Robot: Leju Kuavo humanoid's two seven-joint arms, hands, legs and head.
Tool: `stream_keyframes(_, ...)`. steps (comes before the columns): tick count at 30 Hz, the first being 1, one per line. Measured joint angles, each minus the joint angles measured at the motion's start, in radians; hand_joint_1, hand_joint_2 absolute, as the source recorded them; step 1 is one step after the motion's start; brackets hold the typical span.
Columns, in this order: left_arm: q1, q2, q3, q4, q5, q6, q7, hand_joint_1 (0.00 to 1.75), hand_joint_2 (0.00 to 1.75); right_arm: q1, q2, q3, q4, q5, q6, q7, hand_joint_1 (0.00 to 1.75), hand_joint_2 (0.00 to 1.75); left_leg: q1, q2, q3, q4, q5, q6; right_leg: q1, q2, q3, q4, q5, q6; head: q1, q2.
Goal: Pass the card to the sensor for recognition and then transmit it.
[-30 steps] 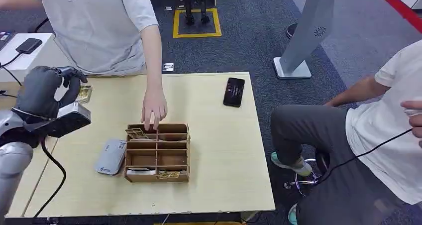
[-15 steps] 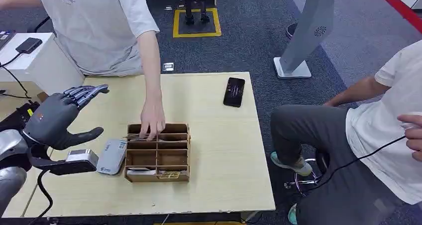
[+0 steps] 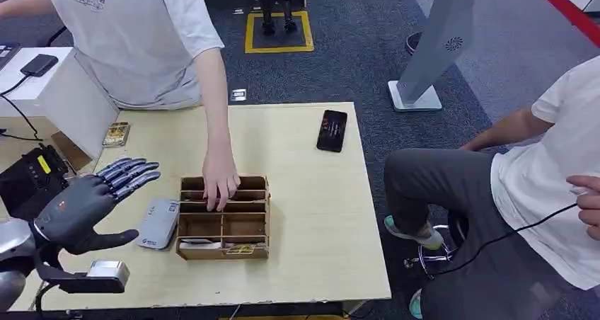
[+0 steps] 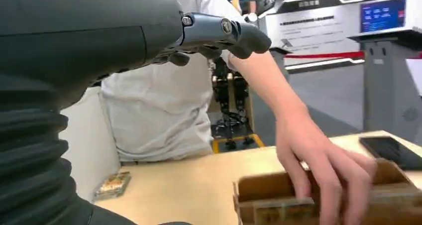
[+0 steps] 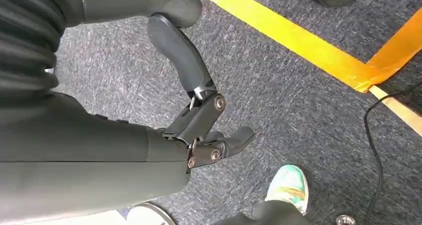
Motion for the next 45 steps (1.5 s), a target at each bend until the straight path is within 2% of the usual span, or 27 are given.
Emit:
stream_keyframes(6,0.071,0.025,-0.008,-0.034,-0.037,0.0,-0.014,0.0,1.75,-0.002,0.0,-0.002,0.0,0.004,0.004,0.003,0.0,1.75,0.0,-0.001,-0.001,0.0,0.0,0.0,0.0,-0.001,0.0,0.0,0.0,0.0,0.0,0.0)
stream_keyframes(19,0.093,0.044,-0.009,-0.043,-0.052,0.011,-0.004,0.0,1.75,-0.003,0.0,-0.003,0.0,0.003,0.002,0.004,0.0,1.75,0.0,-0.001,-0.001,0.0,0.0,0.0,0.0,-0.001,0.0,0.0,0.0,0.0,0.0,0.0)
stream_keyframes(22,0.137,0.065,-0.009,-0.055,0.005,0.001,-0.028,0.0,1.75,-0.003,0.0,-0.004,0.0,0.004,0.001,0.005,0.0,1.75,0.0,0.0,-0.001,0.0,0.0,0.0,0.0,0.0,0.0,0.0,0.0,0.0,0.0,0.0)
stream_keyframes(26,0.193,0.102,-0.006,-0.084,-0.005,-0.005,-0.032,0.0,1.75,-0.004,0.0,-0.006,0.0,0.006,0.003,0.01,0.0,1.75,0.0,-0.002,-0.001,0.0,0.0,0.0,0.0,-0.002,0.0,0.0,-0.001,0.0,-0.001,0.0)
stream_keyframes(34,0.165,0.083,-0.043,-0.074,-0.106,-0.033,-0.034,0.0,1.75,-0.012,0.0,-0.006,-0.002,0.016,0.003,0.012,0.0,1.75,0.0,-0.003,-0.001,0.0,0.0,0.0,0.0,-0.004,0.0,0.0,0.0,0.0,0.001,0.0)
stream_keyframes(45,0.152,0.079,-0.096,-0.05,-0.114,-0.035,-0.024,0.0,1.75,-0.015,0.0,-0.006,-0.002,0.019,0.011,0.015,0.0,1.75,0.0,-0.003,-0.001,0.0,0.001,-0.001,0.0,-0.004,0.0,0.0,0.0,0.0,0.0,0.0)
